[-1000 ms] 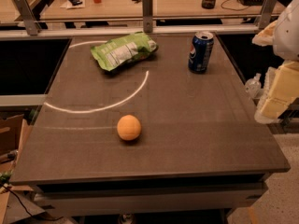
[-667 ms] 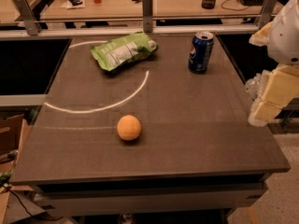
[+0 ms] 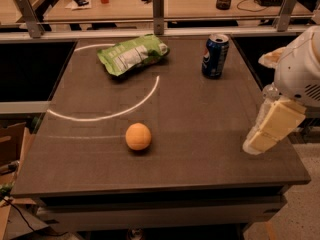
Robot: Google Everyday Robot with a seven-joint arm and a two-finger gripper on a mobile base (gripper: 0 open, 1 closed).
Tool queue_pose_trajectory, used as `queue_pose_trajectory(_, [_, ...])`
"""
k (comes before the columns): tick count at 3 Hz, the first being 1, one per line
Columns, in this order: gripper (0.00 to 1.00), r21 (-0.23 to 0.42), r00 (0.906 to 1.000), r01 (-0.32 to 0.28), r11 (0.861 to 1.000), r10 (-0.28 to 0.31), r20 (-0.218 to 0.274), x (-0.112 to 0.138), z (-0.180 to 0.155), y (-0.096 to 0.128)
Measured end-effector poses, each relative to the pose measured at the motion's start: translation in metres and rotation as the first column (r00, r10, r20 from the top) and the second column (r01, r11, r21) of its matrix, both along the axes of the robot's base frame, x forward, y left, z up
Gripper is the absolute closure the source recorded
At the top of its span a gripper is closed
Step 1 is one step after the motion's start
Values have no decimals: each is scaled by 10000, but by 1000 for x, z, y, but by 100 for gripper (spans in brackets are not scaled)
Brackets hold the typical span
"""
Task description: Move orange near green rice chip bag
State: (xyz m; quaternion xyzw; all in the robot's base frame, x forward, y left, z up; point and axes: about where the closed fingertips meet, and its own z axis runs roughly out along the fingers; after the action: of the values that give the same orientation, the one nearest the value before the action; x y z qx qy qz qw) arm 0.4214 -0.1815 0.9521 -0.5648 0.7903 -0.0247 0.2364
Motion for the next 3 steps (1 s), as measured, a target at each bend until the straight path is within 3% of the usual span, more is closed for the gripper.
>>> queue_pose_trajectory(1, [0,1294,9980,-618,9897,626,-21,-4,-14,16])
queue_pose_trajectory(2, [0,2392,9873,-1516,9591,1588,-108,-14,-22,36])
queue_pose_trajectory(3, [0,2969,9747,-2117,9312,2235,-62,-22,-37,55])
